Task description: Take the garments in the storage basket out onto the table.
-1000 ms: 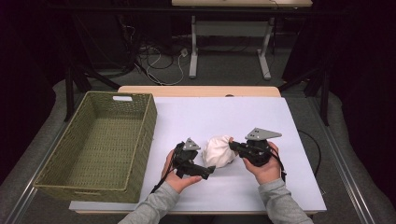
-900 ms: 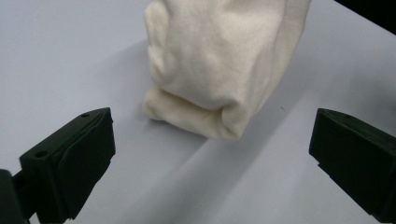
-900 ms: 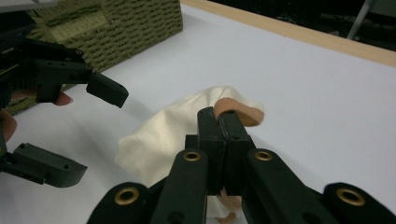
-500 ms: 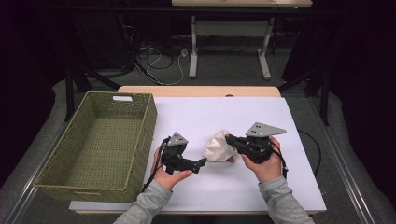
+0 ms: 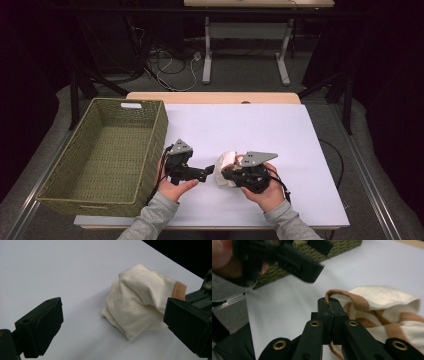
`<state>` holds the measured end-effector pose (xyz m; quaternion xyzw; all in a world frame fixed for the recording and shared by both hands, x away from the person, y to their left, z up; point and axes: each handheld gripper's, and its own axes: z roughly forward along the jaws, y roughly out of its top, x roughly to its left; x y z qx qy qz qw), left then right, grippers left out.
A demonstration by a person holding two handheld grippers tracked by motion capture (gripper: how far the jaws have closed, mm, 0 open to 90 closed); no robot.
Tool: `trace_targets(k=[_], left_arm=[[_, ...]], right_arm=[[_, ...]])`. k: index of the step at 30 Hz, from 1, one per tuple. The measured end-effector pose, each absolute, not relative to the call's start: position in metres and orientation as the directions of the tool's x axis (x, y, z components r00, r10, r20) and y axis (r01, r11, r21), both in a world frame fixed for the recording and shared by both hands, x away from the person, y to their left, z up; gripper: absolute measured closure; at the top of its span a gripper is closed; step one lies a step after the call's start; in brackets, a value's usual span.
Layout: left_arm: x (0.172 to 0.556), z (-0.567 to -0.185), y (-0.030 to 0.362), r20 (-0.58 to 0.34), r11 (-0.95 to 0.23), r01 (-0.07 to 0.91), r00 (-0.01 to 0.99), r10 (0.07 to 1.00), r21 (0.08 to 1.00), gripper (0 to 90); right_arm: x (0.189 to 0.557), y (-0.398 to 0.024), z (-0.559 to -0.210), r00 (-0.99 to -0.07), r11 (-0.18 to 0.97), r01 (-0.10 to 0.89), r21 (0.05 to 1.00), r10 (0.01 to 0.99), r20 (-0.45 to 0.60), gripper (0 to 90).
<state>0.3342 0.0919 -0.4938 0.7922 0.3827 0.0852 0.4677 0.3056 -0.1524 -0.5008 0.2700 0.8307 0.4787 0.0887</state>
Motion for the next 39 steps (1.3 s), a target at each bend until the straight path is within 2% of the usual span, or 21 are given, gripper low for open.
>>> trace_targets(k=[7, 12, 19, 29, 32, 34, 36, 39], left_arm=[[0.332, -0.492, 0.085, -0.24, -0.266, 0.52, 0.712, 0.66, 0.811, 8.0], [0.33, -0.486, 0.076, -0.242, -0.276, 0.508, 0.733, 0.635, 0.816, 15.0], [0.332, -0.486, 0.053, -0.223, -0.319, 0.5, 0.754, 0.617, 0.805, 15.8], [0.354, -0.495, 0.022, -0.257, -0.323, 0.565, 0.716, 0.649, 0.759, 21.5], [0.36, -0.501, 0.016, -0.243, -0.342, 0.581, 0.703, 0.669, 0.738, 31.1], [0.362, -0.503, 0.017, -0.21, -0.374, 0.569, 0.711, 0.671, 0.733, 43.8], [0.361, -0.506, 0.018, -0.216, -0.358, 0.57, 0.705, 0.675, 0.74, 59.4], [0.36, -0.506, 0.025, -0.186, -0.38, 0.555, 0.712, 0.677, 0.739, 70.5]], right_arm=[[0.295, -0.145, -0.515, -0.849, 0.423, 0.366, 0.829, 0.516, 0.111, 89.0], [0.293, -0.145, -0.517, -0.839, 0.402, 0.372, 0.837, 0.531, 0.119, 88.6], [0.291, -0.144, -0.521, -0.829, 0.386, 0.38, 0.84, 0.545, 0.125, 87.8], [0.29, -0.142, -0.525, -0.829, 0.379, 0.392, 0.838, 0.541, 0.144, 86.5], [0.29, -0.142, -0.526, -0.828, 0.376, 0.394, 0.839, 0.541, 0.147, 86.2], [0.29, -0.142, -0.526, -0.83, 0.375, 0.389, 0.842, 0.54, 0.143, 86.0], [0.29, -0.143, -0.526, -0.83, 0.384, 0.389, 0.838, 0.54, 0.138, 85.4], [0.29, -0.143, -0.526, -0.828, 0.379, 0.39, 0.84, 0.542, 0.14, 82.3]])
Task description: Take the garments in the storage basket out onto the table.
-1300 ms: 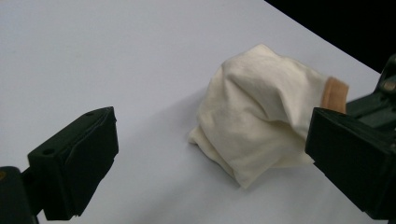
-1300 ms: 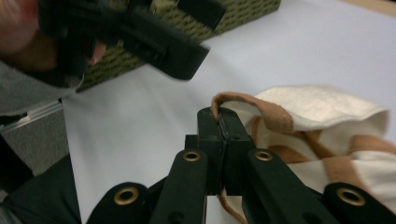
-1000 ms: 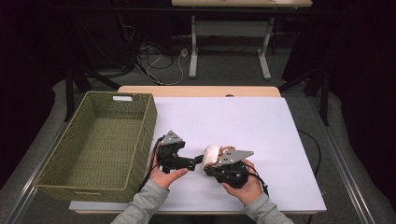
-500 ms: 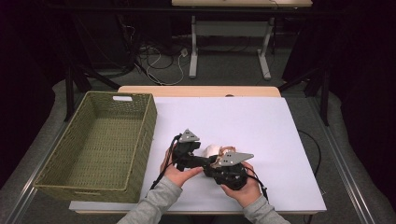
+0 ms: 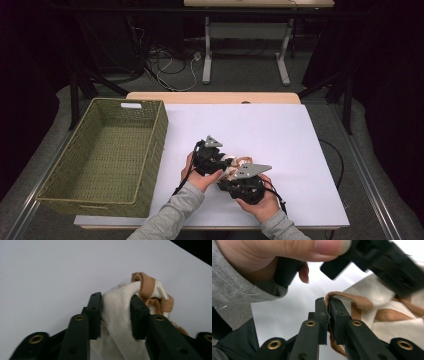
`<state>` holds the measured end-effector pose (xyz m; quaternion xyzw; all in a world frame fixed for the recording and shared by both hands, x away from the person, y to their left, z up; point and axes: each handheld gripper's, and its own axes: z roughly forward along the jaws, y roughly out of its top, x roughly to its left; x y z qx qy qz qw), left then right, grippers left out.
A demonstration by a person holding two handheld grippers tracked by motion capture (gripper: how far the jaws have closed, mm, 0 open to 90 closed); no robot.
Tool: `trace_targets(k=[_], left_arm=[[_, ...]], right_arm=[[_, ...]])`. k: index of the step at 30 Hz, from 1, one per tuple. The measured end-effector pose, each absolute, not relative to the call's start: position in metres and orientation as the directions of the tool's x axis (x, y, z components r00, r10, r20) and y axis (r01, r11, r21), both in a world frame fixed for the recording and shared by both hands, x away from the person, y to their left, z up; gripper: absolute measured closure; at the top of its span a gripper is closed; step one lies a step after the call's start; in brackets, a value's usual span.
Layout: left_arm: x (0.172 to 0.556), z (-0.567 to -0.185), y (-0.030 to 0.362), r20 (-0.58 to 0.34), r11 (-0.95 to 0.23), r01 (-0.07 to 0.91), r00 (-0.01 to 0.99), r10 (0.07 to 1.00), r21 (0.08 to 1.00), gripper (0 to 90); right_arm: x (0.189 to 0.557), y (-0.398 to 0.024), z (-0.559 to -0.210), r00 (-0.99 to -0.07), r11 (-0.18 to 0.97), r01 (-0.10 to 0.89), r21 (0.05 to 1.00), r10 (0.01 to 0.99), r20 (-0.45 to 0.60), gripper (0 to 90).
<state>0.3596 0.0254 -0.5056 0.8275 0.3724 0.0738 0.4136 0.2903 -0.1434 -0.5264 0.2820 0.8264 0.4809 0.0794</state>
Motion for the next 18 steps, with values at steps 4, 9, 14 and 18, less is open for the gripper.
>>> trace_targets(k=[4, 9, 14, 18], left_arm=[[0.356, -0.503, 0.036, -0.188, -0.354, 0.544, 0.707, 0.682, 0.76, 76.9], [0.35, -0.501, 0.051, -0.185, -0.331, 0.528, 0.704, 0.686, 0.782, 78.1], [0.342, -0.499, 0.065, -0.191, -0.311, 0.522, 0.7, 0.688, 0.794, 78.3], [0.335, -0.496, 0.073, -0.185, -0.307, 0.512, 0.702, 0.687, 0.802, 78.4]], right_arm=[[0.289, -0.144, -0.525, -0.824, 0.378, 0.382, 0.843, 0.552, 0.125, 72.4], [0.291, -0.151, -0.516, -0.807, 0.312, 0.359, 0.88, 0.578, 0.124, 58.7], [0.296, -0.167, -0.502, -0.75, 0.246, 0.345, 0.906, 0.652, 0.108, 53.0], [0.303, -0.183, -0.496, -0.702, 0.208, 0.356, 0.911, 0.703, 0.114, 49.0]])
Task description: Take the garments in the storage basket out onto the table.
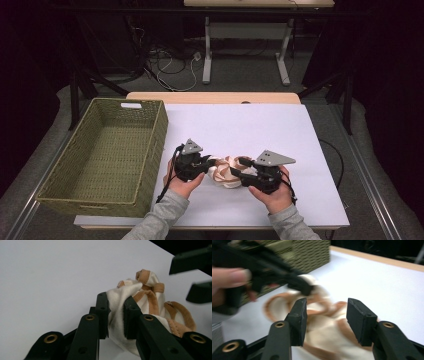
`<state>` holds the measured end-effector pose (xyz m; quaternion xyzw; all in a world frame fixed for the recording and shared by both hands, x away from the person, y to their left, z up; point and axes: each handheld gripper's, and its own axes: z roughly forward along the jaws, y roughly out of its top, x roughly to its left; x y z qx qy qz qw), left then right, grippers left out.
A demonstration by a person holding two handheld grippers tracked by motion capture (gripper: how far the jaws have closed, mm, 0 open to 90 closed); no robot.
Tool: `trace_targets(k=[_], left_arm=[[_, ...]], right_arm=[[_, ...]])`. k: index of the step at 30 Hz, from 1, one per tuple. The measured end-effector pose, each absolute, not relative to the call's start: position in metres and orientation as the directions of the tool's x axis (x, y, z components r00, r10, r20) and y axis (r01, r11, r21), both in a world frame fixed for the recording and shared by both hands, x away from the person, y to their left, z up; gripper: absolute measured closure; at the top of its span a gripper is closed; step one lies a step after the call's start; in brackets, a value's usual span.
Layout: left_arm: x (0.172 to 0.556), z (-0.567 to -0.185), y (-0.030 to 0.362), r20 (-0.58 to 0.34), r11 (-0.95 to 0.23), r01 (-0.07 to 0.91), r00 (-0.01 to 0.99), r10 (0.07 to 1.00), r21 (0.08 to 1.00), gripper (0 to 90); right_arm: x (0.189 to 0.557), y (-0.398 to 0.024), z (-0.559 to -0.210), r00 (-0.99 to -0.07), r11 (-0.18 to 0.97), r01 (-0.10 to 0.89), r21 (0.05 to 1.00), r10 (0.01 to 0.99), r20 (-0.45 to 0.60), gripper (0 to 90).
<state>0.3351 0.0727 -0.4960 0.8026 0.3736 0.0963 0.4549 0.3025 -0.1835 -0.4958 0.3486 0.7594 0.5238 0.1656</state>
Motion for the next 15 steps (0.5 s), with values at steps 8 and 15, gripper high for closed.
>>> trace_targets(k=[8, 15], left_arm=[[0.324, -0.493, 0.082, -0.184, -0.308, 0.501, 0.713, 0.677, 0.809, 78.4], [0.319, -0.494, 0.086, -0.188, -0.303, 0.504, 0.71, 0.678, 0.809, 78.4]], right_arm=[[0.314, -0.191, -0.498, -0.653, 0.192, 0.4, 0.896, 0.746, 0.131, 40.8], [0.317, -0.177, -0.512, -0.695, 0.316, 0.432, 0.845, 0.714, 0.088, 55.1]])
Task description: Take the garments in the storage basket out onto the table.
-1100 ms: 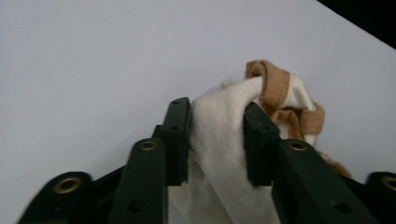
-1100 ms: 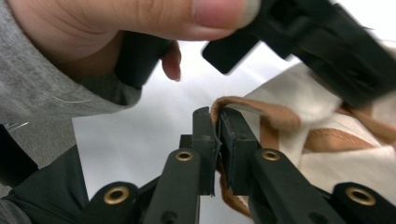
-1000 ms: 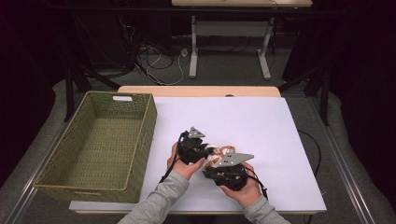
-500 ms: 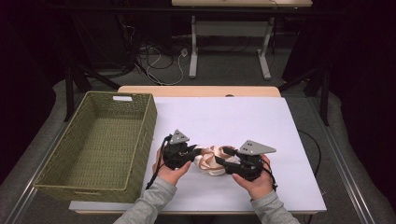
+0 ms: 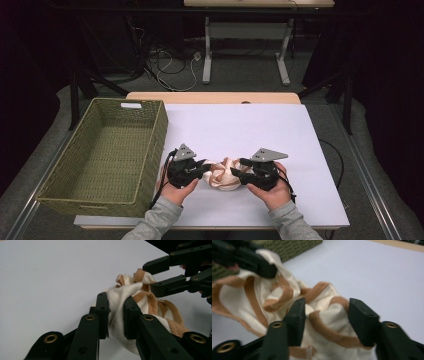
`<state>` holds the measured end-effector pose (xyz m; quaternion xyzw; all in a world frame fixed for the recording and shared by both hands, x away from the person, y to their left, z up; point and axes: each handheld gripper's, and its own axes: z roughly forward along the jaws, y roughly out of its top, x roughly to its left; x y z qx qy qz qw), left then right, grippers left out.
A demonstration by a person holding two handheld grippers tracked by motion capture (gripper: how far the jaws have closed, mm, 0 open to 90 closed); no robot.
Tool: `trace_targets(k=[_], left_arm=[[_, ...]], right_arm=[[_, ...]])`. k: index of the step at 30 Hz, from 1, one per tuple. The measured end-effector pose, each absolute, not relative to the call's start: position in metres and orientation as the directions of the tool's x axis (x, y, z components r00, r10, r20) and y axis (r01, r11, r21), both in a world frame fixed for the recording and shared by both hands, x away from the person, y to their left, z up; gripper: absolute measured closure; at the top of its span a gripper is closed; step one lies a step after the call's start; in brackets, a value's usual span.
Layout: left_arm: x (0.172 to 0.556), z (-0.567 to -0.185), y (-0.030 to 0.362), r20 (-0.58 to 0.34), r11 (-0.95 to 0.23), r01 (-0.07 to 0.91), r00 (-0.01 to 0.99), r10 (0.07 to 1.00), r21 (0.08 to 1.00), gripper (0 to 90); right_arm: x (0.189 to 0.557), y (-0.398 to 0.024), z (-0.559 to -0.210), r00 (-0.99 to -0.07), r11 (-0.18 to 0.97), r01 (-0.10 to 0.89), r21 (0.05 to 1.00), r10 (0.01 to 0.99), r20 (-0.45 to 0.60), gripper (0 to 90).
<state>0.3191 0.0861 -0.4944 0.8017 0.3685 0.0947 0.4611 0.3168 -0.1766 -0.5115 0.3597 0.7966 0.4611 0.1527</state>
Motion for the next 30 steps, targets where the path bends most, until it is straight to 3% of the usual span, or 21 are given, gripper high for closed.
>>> trace_targets(k=[4, 6, 15, 30], left_arm=[[0.319, -0.495, 0.089, -0.188, -0.298, 0.504, 0.706, 0.683, 0.811, 78.4], [0.319, -0.495, 0.09, -0.186, -0.298, 0.502, 0.706, 0.683, 0.812, 78.4], [0.318, -0.491, 0.097, -0.183, -0.278, 0.494, 0.696, 0.695, 0.824, 78.4], [0.323, -0.492, 0.11, -0.187, -0.259, 0.513, 0.664, 0.724, 0.819, 78.5]], right_arm=[[0.316, -0.174, -0.517, -0.713, 0.349, 0.45, 0.822, 0.694, 0.096, 77.4], [0.315, -0.175, -0.517, -0.72, 0.357, 0.452, 0.818, 0.687, 0.099, 84.3], [0.316, -0.197, -0.506, -0.686, 0.288, 0.427, 0.857, 0.721, 0.099, 86.3], [0.322, -0.257, -0.483, -0.536, 0.139, 0.379, 0.915, 0.839, 0.095, 86.5]])
